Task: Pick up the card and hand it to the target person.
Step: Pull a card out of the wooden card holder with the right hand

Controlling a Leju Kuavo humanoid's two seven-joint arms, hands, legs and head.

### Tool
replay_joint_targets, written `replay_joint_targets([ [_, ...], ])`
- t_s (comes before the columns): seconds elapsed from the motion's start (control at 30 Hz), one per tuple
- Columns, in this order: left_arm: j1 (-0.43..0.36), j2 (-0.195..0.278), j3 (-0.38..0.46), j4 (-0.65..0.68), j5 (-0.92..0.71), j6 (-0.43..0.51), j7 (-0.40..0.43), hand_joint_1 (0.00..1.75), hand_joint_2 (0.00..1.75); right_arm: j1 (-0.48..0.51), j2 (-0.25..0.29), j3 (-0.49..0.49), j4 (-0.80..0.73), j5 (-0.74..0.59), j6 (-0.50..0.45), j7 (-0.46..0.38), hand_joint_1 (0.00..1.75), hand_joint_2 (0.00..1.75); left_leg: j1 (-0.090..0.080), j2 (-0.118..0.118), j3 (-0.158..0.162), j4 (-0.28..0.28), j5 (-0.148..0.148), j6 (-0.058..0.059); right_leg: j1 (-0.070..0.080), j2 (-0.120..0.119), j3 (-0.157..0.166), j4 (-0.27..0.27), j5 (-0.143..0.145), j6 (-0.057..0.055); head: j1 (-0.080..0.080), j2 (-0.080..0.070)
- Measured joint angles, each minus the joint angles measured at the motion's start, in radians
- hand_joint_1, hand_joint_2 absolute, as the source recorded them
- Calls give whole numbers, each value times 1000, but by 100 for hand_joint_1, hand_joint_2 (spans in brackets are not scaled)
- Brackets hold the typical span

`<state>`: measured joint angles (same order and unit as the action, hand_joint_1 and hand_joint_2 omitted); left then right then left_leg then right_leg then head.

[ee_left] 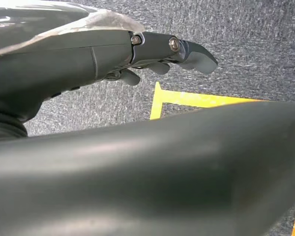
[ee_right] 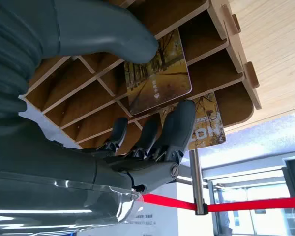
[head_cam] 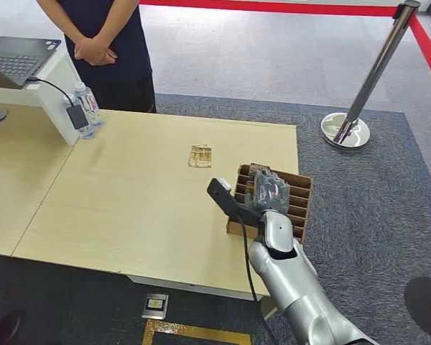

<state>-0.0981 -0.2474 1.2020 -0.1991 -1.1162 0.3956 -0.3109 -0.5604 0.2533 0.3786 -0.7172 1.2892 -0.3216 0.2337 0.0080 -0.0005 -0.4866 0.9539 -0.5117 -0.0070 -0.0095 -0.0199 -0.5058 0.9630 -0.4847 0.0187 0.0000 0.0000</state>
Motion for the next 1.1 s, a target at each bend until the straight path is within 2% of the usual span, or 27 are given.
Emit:
replay_joint_targets([
  [0.53,0,0,0,0,4,4,2,0,0,0,6,0,0,24,8,11,82,175,0,0,0,0,0,0,0,0,0,0,0,0,0,0],
  [0.63,0,0,0,0,5,4,2,0,0,0,8,0,1,25,10,10,94,175,0,0,0,0,0,0,0,0,0,0,0,0,0,0],
  [0.8,0,0,0,0,10,7,3,0,0,-1,15,0,11,24,12,2,130,175,0,0,0,0,0,0,0,0,0,0,0,0,0,0],
  [1.1,0,0,0,0,14,16,5,0,0,-13,23,0,28,21,5,-13,143,175,0,0,0,0,0,0,0,0,0,0,0,0,0,0],
])
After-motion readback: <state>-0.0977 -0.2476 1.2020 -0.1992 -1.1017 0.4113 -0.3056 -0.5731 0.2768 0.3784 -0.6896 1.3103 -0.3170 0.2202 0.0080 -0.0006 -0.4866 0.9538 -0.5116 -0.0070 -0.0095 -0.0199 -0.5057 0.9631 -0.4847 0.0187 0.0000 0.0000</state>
